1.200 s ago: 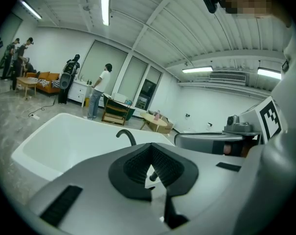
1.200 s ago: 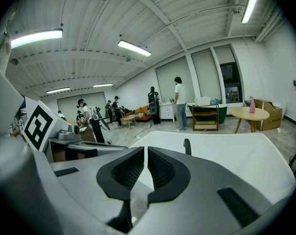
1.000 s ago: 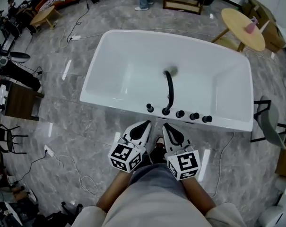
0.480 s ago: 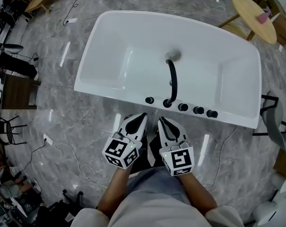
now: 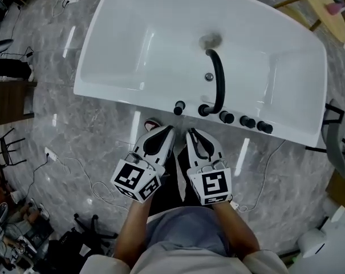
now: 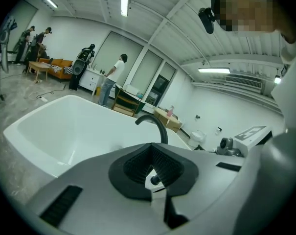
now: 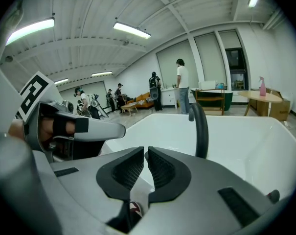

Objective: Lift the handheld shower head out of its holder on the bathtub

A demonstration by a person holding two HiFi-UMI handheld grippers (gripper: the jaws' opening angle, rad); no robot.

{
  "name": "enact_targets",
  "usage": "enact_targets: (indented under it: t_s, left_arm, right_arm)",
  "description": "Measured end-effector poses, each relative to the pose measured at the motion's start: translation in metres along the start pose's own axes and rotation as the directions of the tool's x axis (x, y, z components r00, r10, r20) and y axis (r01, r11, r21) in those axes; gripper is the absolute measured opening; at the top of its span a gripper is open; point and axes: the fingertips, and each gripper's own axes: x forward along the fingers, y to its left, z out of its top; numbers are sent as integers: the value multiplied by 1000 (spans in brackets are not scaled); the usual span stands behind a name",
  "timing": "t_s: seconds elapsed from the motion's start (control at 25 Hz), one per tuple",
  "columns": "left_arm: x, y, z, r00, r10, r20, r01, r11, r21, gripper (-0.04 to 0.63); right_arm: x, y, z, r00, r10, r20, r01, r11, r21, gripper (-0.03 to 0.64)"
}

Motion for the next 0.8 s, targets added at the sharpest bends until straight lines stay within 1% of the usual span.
enact_targets:
  t_s: [0.16, 0.28, 0.44, 0.52, 0.6, 0.72, 0.8]
  left_arm:
    - [9, 21, -19, 1000, -6, -11, 5, 1000, -27, 5]
    - [10, 31, -27, 1000, -2, -3, 2, 999, -44, 5]
    - [13, 36, -41, 1000, -27, -7, 27, 998, -55, 5]
    - [16, 40, -46, 1000, -30, -4, 29, 998, -59, 5]
    - [18, 46, -48, 1000, -13, 16, 14, 999, -51, 6]
    - [16, 56, -52, 998, 23, 60, -21, 1000, -22, 5]
    - [17, 64, -56, 997, 37, 65, -35, 999, -25, 5]
  right_arm:
    - [24, -3, -16, 1000, -2, -5, 2, 1000, 22, 25]
    - [37, -3, -34, 999, -12, -38, 12, 1000, -1, 28]
    - [55, 0, -65, 996, -20, -82, 18, 999, -26, 80]
    - [63, -2, -77, 996, -31, -89, 28, 999, -36, 92]
    - [71, -7, -87, 994, -47, -94, 44, 998, -41, 101]
    - [80, -11, -98, 991, -63, -118, 58, 997, -46, 117]
    - [87, -14, -104, 990, -73, -124, 66, 996, -53, 122]
